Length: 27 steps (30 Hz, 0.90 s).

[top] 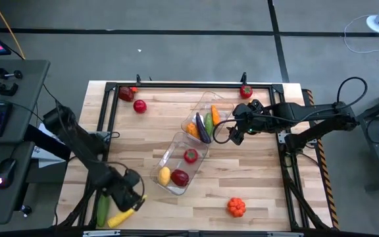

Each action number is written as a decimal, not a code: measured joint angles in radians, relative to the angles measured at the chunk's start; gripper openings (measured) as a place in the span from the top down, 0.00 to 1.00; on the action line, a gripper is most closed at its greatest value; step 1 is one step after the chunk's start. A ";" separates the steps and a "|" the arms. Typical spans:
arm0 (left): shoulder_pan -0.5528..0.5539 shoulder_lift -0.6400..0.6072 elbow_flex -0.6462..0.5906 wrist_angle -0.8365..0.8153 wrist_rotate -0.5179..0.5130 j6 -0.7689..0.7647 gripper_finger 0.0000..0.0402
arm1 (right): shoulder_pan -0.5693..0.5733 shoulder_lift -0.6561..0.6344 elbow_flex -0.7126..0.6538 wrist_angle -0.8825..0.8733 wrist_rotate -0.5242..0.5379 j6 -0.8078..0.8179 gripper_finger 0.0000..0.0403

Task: Sort produce into baskets
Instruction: Put the yellow corn into the top transparent bin

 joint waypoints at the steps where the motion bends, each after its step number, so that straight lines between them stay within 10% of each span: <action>1: -0.017 0.013 0.000 0.023 0.015 -0.011 0.74 | 0.000 0.000 0.000 0.000 0.000 0.000 0.08; 15: -0.085 0.124 0.000 0.141 0.150 -0.063 0.32 | 0.000 0.000 0.000 0.001 0.000 0.000 0.08; 27: -0.071 0.253 0.001 0.181 0.281 -0.017 0.35 | 0.000 0.000 0.000 0.000 0.000 0.000 0.08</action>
